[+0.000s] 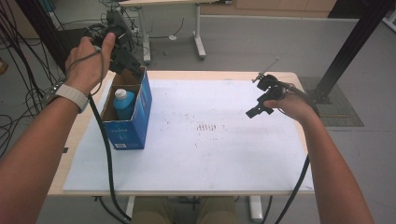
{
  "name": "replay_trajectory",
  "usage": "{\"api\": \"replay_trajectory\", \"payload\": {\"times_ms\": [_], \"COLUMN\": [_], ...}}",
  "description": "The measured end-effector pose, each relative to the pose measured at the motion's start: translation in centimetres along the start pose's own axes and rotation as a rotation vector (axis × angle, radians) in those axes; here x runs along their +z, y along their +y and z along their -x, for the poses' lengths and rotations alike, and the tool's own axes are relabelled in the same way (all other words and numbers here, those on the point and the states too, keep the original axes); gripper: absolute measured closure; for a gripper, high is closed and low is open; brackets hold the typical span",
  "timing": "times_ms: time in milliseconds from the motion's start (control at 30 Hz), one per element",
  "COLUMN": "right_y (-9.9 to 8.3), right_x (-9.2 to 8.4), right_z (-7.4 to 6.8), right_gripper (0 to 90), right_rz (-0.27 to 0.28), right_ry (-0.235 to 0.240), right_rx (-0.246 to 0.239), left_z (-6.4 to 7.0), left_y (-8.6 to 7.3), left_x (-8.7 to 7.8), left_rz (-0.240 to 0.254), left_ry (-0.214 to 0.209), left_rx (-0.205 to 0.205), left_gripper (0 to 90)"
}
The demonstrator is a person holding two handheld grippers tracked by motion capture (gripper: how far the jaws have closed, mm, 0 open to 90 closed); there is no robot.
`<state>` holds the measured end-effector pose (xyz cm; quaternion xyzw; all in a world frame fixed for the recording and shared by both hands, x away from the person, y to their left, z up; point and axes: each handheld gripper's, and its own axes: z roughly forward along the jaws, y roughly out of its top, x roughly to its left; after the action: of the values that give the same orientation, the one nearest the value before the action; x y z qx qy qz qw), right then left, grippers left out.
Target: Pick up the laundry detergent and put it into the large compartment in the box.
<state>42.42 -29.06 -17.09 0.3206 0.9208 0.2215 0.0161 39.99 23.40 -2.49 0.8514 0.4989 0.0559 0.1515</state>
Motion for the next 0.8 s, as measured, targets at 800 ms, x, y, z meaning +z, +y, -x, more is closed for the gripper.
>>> {"api": "replay_trajectory", "payload": {"times_ms": [800], "right_y": [-0.4], "right_x": [-1.2], "right_z": [-0.2], "right_gripper": [11.2], "right_rz": [0.007], "right_ry": [-0.009], "right_rx": [0.009], "left_z": [2.3], "left_y": [3.0], "left_x": [-0.9], "left_rz": [-0.030], "left_ry": [-0.092], "left_rx": [0.256], "left_gripper": [4.5]}}
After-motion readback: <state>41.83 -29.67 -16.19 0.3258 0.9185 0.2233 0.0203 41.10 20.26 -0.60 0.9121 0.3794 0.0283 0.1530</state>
